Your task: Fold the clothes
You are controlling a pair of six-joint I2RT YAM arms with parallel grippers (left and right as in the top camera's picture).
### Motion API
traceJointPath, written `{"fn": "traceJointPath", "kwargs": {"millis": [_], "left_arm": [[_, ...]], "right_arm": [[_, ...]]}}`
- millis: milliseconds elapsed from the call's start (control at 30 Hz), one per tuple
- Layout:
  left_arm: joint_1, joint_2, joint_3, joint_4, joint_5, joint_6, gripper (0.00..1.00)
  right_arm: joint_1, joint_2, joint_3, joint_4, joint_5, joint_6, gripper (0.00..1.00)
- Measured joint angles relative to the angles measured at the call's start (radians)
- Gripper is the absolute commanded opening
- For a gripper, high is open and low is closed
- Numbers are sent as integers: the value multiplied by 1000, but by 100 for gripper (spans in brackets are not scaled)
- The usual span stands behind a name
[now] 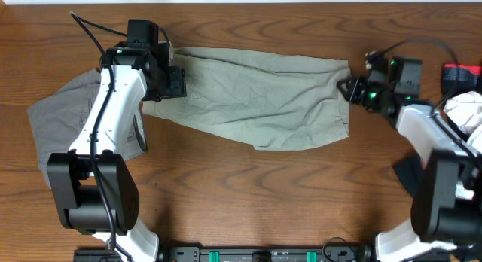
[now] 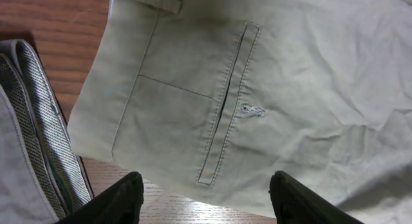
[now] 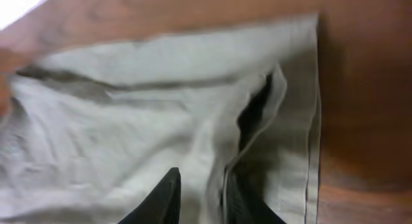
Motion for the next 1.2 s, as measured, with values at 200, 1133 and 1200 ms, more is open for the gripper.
{"fn": "traceJointPath", "kwargs": {"millis": [200,1133,1200], "left_arm": [[0,0,0,6,0,0,65],[0,0,0,21,0,0,66],[0,0,0,21,0,0,66]], "right_arm": [[-1,-28,35,-108,130,-19,57],[26,-18,-71,-479,124,-171,8],[32,-18,-71,-479,128,-166,4]]}}
